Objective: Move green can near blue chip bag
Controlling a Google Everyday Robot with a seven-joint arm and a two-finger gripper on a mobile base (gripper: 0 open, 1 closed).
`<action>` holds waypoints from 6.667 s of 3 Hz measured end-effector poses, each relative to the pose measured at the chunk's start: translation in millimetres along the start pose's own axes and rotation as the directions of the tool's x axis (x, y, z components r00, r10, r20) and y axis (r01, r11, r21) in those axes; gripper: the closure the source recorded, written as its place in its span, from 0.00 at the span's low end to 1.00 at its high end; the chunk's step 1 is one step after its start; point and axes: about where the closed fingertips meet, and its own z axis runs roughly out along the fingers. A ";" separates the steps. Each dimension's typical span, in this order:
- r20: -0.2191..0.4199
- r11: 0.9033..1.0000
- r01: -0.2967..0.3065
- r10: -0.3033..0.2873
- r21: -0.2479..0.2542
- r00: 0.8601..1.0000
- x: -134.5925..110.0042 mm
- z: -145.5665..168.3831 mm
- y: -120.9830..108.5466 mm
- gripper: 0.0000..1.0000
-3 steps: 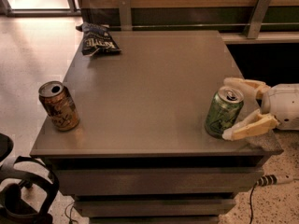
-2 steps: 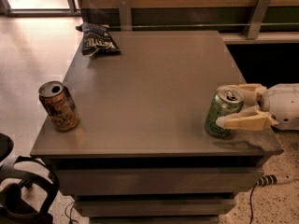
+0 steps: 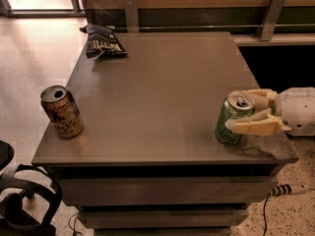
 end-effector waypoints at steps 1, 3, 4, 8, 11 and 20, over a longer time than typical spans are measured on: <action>0.000 1.000 0.002 -0.002 -0.004 1.000 -1.0 1.8 0.4 1.00; 0.009 0.999 -0.017 0.016 0.033 1.000 -24.1 -4.8 -18.0 1.00; 0.040 0.993 -0.038 0.033 0.111 0.999 -57.6 -11.1 -46.3 1.00; -0.044 0.926 0.021 -0.005 0.376 0.999 -145.8 20.5 -153.4 1.00; -0.035 0.952 0.043 -0.034 0.302 0.999 -161.8 78.8 -208.7 1.00; -0.045 0.993 -0.038 0.043 0.113 0.998 -71.2 304.3 -294.7 1.00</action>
Offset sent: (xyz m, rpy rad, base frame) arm 0.0001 0.0020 0.0004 -0.0001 -0.0005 0.0038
